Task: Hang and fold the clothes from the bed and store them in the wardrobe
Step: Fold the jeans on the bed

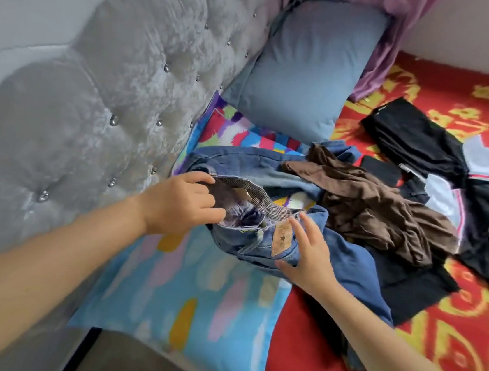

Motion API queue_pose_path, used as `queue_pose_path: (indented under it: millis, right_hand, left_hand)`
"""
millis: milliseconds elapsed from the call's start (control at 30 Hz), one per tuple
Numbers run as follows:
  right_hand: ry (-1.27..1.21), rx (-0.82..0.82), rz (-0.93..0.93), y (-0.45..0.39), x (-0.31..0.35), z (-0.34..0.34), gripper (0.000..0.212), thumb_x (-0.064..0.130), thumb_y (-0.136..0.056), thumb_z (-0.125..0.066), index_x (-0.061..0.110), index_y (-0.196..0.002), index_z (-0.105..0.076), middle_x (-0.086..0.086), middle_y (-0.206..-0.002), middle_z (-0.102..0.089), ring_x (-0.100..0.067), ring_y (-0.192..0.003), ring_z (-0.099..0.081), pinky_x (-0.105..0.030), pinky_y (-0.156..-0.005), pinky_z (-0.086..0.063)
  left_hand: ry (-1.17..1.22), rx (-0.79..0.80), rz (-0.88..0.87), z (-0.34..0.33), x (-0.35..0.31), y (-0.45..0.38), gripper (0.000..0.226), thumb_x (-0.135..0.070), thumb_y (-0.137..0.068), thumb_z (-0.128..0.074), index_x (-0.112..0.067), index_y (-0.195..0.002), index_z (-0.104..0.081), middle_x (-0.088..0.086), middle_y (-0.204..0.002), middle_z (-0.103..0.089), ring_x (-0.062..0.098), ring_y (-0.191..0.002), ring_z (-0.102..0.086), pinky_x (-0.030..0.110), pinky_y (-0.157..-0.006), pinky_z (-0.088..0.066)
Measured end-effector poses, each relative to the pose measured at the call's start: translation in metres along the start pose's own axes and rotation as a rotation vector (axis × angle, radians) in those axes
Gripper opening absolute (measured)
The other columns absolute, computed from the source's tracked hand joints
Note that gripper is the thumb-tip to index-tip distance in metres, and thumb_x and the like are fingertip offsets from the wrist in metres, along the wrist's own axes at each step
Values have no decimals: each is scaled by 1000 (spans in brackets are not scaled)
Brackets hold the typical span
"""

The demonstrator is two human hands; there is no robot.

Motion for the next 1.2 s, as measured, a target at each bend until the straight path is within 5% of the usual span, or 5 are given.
queue_pose_path:
  millis: [233, 500, 767, 933, 1200]
  right_hand:
    - [344, 589, 208, 30, 41, 84, 42, 40, -79, -67, 7, -106, -60, -16, -105, -64, -30, -100, -58, -29, -69, -33]
    - [457, 471, 145, 139, -6, 241, 48, 44, -88, -54, 16, -54, -35, 3, -53, -36, -11, -48, -35, -22, -49, -28]
    - [529, 691, -31, 238, -76, 341, 35, 42, -77, -69, 16, -60, -53, 3, -54, -47, -15, -56, -49, -24, -52, -39]
    - [539, 815, -249, 277, -136, 341, 29, 32, -88, -59, 12, -67, -52, 0, -54, -47, -16, -60, -45, -25, -54, -34]
    - [206, 722, -389, 271, -152, 324, 25, 25, -100, -31, 11, -112, -48, -4, -90, -51, -19, -62, -66, -35, -68, -53]
  left_hand:
    - [-95, 26, 10, 74, -72, -36, 18, 2, -68, -50, -15, -75, -51, 0, -48, -41, 20, -41, -41, 25, -65, -31]
    - [394, 567, 463, 91, -159, -102, 41, -47, -75, -48, -9, -71, -63, 9, -72, -65, 25, -70, -59, 28, -64, -42]
    - [530, 459, 581, 117, -228, -197, 52, -47, -88, -37, -11, -116, -61, 8, -105, -64, 22, -95, -55, 26, -76, -37]
    - [-71, 136, 204, 160, -217, -213, 46, -47, -78, -34, -14, -58, -59, -3, -53, -60, 14, -45, -57, 17, -37, -32]
    - [-216, 687, 505, 168, -198, -221, 37, -45, -89, -52, -21, -117, -52, -3, -120, -55, 15, -113, -51, 27, -83, -42]
Point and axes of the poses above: each hand's wrist, its own y-axis away from the middle knuckle, its own z-axis out of the back of the hand, x = y × z, the point moved 3 cm from there along -y, towards the middle knuckle
